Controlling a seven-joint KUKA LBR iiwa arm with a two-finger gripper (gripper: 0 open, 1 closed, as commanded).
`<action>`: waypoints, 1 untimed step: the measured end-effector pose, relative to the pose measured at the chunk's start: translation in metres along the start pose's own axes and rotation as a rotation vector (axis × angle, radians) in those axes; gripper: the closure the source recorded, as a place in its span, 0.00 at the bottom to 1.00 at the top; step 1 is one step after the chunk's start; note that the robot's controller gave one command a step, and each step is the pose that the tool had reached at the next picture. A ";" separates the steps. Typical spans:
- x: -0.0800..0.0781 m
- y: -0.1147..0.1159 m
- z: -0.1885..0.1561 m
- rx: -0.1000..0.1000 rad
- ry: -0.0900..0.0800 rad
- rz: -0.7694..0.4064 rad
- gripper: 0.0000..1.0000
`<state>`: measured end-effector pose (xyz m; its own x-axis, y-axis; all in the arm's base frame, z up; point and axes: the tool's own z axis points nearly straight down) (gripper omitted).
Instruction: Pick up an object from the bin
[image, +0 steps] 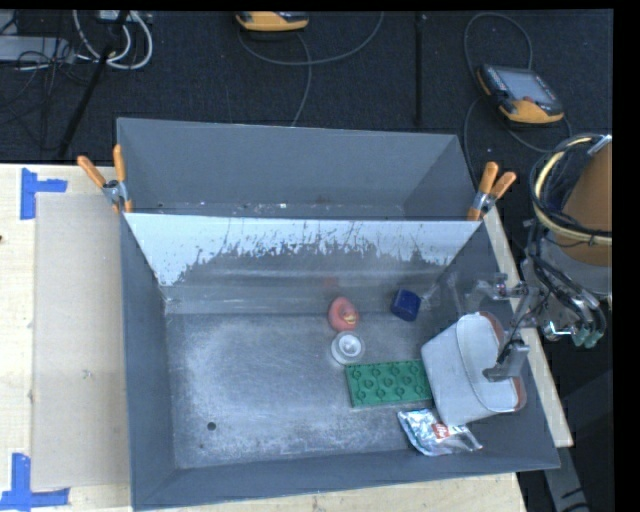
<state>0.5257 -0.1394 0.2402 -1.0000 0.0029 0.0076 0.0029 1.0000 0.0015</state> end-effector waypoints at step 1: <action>-0.017 0.049 0.143 -0.002 0.000 0.072 0.00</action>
Offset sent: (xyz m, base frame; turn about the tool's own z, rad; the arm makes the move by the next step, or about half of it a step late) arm 0.0179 0.0470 -0.1380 0.0737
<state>0.5422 -0.0901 0.0968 -0.9972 0.0744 0.0078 0.0744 0.9972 0.0029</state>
